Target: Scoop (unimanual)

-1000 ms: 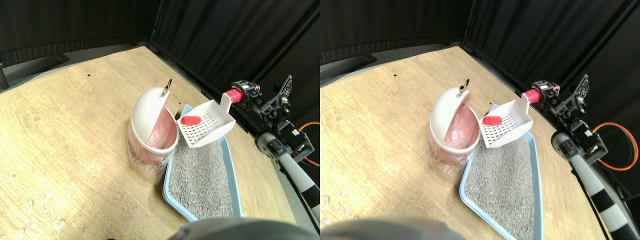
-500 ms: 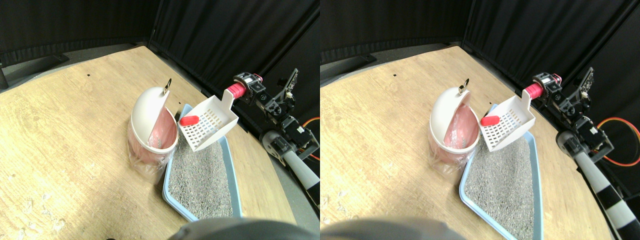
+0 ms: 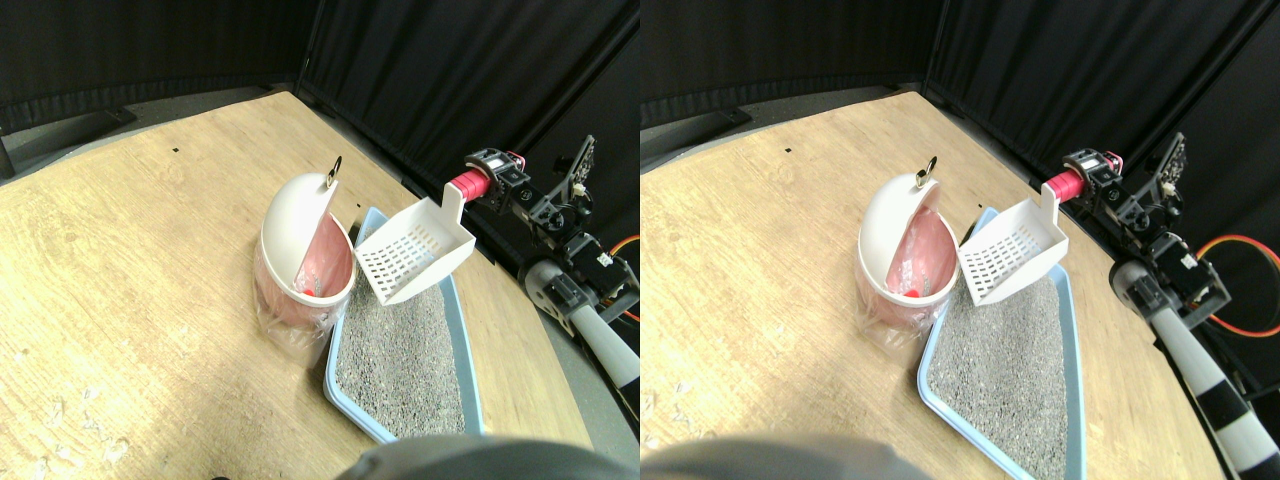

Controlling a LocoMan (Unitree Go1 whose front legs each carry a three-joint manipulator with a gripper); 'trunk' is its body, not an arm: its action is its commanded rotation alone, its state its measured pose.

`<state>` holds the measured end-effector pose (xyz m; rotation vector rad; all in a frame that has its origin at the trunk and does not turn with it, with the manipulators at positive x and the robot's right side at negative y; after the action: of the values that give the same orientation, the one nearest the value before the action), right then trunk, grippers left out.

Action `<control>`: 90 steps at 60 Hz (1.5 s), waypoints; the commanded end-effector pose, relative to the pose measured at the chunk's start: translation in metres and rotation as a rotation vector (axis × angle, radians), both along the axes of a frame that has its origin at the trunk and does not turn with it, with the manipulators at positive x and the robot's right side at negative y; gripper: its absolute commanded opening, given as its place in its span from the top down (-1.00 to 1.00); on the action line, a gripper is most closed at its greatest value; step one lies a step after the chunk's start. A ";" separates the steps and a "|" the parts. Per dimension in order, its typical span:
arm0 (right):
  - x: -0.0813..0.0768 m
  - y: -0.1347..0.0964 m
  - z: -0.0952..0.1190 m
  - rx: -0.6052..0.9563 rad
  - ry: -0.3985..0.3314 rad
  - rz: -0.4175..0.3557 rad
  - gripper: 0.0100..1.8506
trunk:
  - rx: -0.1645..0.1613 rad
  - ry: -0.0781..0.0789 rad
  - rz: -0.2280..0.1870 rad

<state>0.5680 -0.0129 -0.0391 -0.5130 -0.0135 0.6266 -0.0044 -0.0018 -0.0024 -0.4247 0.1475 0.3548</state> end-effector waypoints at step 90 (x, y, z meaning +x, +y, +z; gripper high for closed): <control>-0.024 -0.150 -0.067 0.579 0.000 -0.369 0.95 | 0.139 0.000 -0.205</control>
<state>0.5450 -0.1669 -0.1120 0.0073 -0.0387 0.2198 0.0032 -0.0025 -0.0046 -0.2646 0.1875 0.1683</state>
